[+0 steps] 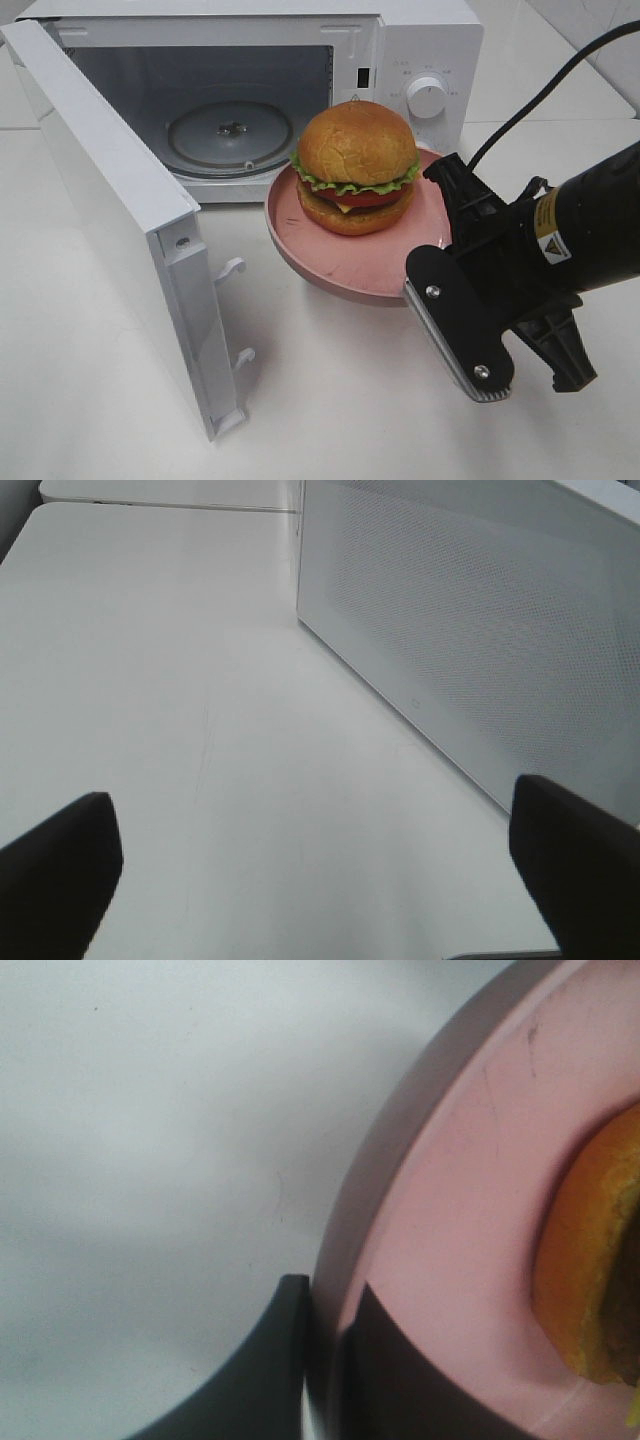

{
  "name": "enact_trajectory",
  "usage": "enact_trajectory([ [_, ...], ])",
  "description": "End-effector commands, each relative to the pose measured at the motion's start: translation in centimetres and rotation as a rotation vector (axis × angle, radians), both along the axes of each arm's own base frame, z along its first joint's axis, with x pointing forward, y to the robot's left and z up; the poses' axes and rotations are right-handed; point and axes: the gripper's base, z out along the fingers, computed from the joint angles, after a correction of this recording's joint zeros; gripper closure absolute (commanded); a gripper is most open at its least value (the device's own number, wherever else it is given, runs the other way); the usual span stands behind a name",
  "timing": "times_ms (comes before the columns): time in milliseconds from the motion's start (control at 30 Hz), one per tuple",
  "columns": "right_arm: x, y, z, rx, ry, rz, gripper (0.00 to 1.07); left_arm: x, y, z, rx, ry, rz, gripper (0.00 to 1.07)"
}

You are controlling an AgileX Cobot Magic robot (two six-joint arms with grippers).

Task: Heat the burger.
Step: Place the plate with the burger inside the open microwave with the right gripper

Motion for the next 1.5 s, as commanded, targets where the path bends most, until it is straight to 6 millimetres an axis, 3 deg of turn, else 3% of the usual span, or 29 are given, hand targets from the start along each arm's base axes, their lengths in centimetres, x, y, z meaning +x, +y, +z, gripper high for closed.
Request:
enact_trajectory([
  [33, 0.5, 0.0, 0.6, 0.026, -0.045, 0.078, 1.07, 0.0, 0.0, 0.0, -0.008, -0.003, -0.001, 0.09],
  [167, 0.8, -0.6, 0.5, 0.0, -0.038, 0.18, 1.07, 0.0, 0.0, 0.0, -0.008, -0.003, -0.001, 0.09],
  [733, 1.4, -0.9, 0.4, 0.043, -0.012, 0.198, 1.07, 0.0, 0.0, 0.0, -0.008, -0.003, -0.001, 0.09],
  [1500, 4.9, 3.4, 0.3, 0.066, -0.003, 0.236, 1.07, 0.0, 0.0, 0.0, -0.008, -0.003, -0.001, 0.09],
])
